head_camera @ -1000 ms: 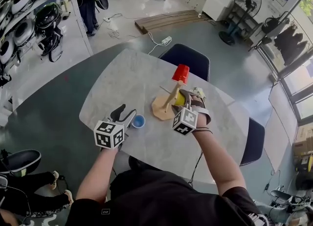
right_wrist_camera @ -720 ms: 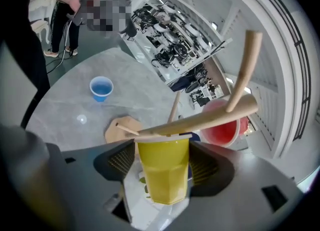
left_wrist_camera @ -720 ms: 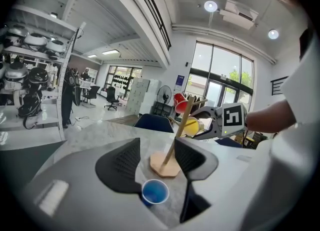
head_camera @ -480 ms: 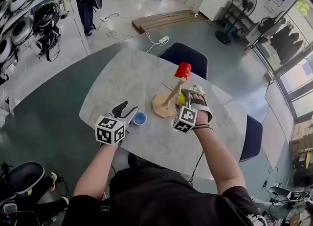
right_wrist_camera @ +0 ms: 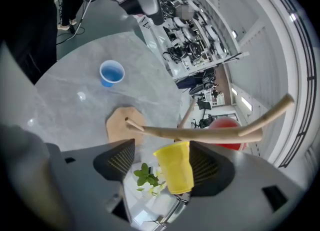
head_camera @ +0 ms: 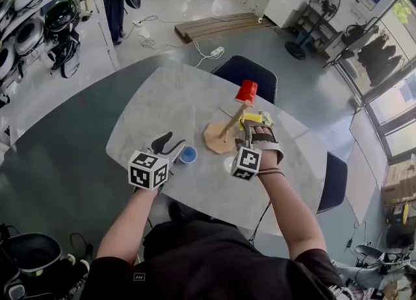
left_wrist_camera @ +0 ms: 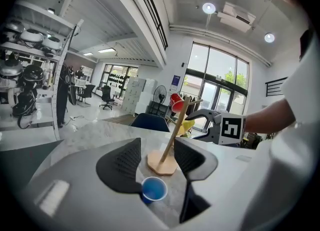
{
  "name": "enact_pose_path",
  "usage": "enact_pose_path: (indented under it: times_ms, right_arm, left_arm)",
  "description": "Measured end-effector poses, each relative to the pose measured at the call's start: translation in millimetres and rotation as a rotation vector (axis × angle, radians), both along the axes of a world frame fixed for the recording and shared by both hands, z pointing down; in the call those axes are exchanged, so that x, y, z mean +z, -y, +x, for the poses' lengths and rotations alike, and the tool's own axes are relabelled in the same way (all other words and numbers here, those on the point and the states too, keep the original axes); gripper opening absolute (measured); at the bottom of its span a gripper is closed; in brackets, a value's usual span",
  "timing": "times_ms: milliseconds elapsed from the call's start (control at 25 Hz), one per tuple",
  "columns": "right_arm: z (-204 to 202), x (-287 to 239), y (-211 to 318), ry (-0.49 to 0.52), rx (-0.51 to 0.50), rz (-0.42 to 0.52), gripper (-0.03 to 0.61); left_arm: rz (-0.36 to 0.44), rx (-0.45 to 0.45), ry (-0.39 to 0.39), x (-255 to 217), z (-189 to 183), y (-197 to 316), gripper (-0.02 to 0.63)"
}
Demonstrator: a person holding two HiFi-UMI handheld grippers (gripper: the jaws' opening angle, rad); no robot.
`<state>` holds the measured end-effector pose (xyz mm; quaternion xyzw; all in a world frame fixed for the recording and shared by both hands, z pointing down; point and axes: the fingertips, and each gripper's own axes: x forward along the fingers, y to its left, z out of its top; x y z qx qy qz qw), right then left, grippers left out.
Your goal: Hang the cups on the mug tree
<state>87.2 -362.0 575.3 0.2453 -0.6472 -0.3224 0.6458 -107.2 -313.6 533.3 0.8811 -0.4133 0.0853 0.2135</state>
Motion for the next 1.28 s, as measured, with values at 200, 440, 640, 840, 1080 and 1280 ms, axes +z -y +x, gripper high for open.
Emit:
enact_pose_path:
  times_ms: [200, 440, 640, 840, 1080, 1280]
  right_arm:
    - [-7.2, -7.6, -6.5, 0.058, 0.014, 0.013, 0.308]
    - [0.0, -59.4, -11.7, 0.428, 0.147, 0.004, 0.308]
    - [13.3, -125.1, -12.4, 0.884, 0.259, -0.010, 0.307]
    - [33.7, -175.1, -23.4, 1.242, 0.278, 0.003, 0.290]
    - [71.3, -199.2, -50.6, 1.462, 0.293, 0.059, 0.207]
    - [92.7, -186.4, -71.6, 1.504, 0.312, 0.096, 0.068]
  left_arm:
    - [0.001, 0.015, -0.006, -0.6, -1.3, -1.9, 0.215]
    - [0.041, 0.012, 0.004, -15.6, -4.9, -0.1, 0.215]
    - [0.131, 0.013, 0.057, -48.6, 1.4, 3.6, 0.214]
    - [0.218, 0.015, 0.109, -79.0, 21.7, 0.9, 0.215]
    - [0.265, -0.006, 0.079, -114.6, 46.6, -14.3, 0.215]
    - [0.241, -0.057, 0.068, -111.1, 57.1, -22.7, 0.215]
